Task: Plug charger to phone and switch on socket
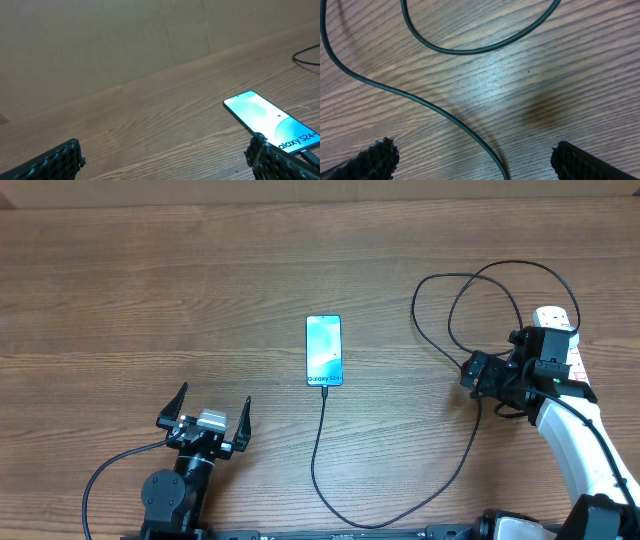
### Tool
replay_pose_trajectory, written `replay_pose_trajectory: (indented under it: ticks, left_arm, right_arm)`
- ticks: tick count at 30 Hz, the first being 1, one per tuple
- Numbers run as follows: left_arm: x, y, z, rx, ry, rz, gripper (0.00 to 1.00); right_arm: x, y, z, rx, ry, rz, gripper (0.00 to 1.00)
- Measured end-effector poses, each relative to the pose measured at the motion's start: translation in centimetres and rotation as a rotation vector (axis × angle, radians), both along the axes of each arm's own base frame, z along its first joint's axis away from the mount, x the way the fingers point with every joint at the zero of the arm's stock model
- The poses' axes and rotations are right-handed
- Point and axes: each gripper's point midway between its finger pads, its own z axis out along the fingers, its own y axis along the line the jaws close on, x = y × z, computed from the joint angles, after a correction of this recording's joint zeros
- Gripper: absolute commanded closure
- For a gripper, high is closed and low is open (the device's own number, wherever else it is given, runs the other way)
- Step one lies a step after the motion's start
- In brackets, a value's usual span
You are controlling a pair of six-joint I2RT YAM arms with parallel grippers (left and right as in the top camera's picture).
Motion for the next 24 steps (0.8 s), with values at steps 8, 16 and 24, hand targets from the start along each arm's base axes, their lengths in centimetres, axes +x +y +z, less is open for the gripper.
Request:
replay_pose_trajectory:
  ticks: [8,16,24]
  left_arm:
    - [0.0,0.0,0.0,0.0,0.0,0.0,0.0]
    - [0.0,0.0,0.0,0.0,0.001,0.0,0.0]
    - [0.0,0.0,0.0,0.0,0.001,0.0,0.0]
  right_arm:
    - [-0.3,0.1,-1.2,-0.014,-0.087,0.003,0.0]
    - [-1.9,0.6,-2.5,-0.027,-0.199,0.008,0.0]
    - [-1.7,1.3,-1.8,-0.023,-0.345,0.032,0.0]
